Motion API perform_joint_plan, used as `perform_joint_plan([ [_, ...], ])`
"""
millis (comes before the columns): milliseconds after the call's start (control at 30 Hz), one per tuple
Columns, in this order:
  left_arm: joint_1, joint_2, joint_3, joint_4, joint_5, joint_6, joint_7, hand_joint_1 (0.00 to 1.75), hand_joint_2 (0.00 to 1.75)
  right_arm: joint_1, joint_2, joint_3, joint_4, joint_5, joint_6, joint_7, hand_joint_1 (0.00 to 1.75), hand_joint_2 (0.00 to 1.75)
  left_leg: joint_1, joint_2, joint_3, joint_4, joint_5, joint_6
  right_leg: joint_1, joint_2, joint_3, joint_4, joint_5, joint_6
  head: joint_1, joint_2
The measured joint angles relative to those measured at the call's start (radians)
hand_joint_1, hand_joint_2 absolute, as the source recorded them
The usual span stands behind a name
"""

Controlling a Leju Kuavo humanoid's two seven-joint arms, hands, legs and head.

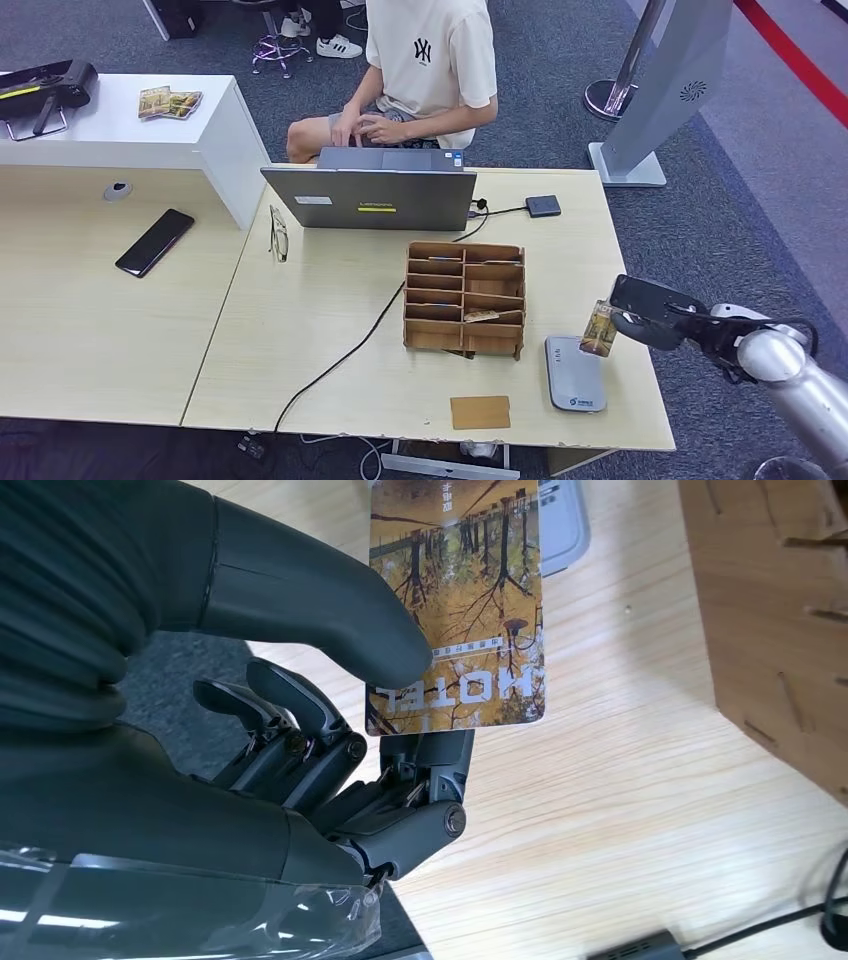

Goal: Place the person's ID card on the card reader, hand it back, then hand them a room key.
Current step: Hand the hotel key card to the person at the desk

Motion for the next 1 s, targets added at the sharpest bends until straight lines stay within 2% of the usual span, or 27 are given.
perform_joint_plan([
  [267, 0.0, 0.0, 0.0, 0.0, -0.007, -0.002, 0.0, 0.0, 1.75, -0.047, -0.041, 0.061, -0.002, -0.027, 0.021, 0.023, 1.75, 1.75, 0.0, 0.0, 0.0, 0.0, 0.0, 0.0, 0.0, 0.0, 0.0, 0.0, 0.0, 0.0, 0.0, 0.0],
  [1000, 0.0, 0.0, 0.0, 0.0, -0.016, -0.007, 0.0, 0.0, 1.75, -0.127, -0.038, 0.201, 0.038, -0.032, 0.021, 0.028, 1.75, 1.75, 0.0, 0.0, -0.001, 0.0, 0.0, 0.0, 0.0, 0.0, 0.0, 0.0, 0.0, 0.0, 0.0, 0.0],
])
